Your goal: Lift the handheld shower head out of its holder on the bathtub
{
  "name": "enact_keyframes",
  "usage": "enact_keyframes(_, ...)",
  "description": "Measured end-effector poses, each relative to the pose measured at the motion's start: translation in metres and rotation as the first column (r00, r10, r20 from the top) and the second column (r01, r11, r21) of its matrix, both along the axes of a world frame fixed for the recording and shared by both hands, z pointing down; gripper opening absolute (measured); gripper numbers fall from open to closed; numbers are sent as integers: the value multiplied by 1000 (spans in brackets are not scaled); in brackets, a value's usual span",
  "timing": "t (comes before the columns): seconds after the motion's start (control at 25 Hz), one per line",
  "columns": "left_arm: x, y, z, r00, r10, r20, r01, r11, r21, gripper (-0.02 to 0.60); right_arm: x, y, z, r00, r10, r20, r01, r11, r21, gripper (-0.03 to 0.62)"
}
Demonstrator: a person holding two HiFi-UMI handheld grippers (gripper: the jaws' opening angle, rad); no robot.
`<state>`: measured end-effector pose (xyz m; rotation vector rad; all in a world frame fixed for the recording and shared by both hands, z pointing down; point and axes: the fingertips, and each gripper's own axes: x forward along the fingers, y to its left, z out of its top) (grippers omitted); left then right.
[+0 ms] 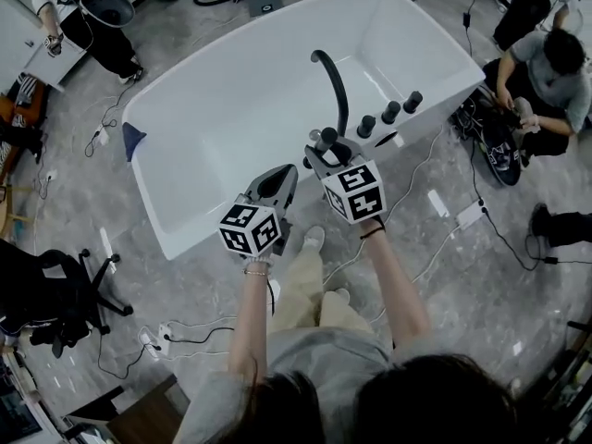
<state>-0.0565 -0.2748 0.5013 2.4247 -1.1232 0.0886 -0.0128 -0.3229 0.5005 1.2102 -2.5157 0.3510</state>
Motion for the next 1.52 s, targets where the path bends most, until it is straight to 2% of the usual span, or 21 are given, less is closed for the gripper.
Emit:
enact_keyframes(0.6,14,38,-83,998,64,9,-65,991,115,6,11,41,-92,998,11,59,-17,996,91,132)
enact_keyframes(1.0,22,66,-140,994,104,27,-107,970,220,6,24,73,-139,995,28,98,-42,990,138,133)
enact_keyframes(1.52,36,98,-182,989,142,40,-148,944,293,6,45,108,-180,990,50,136,-73,982,176,133)
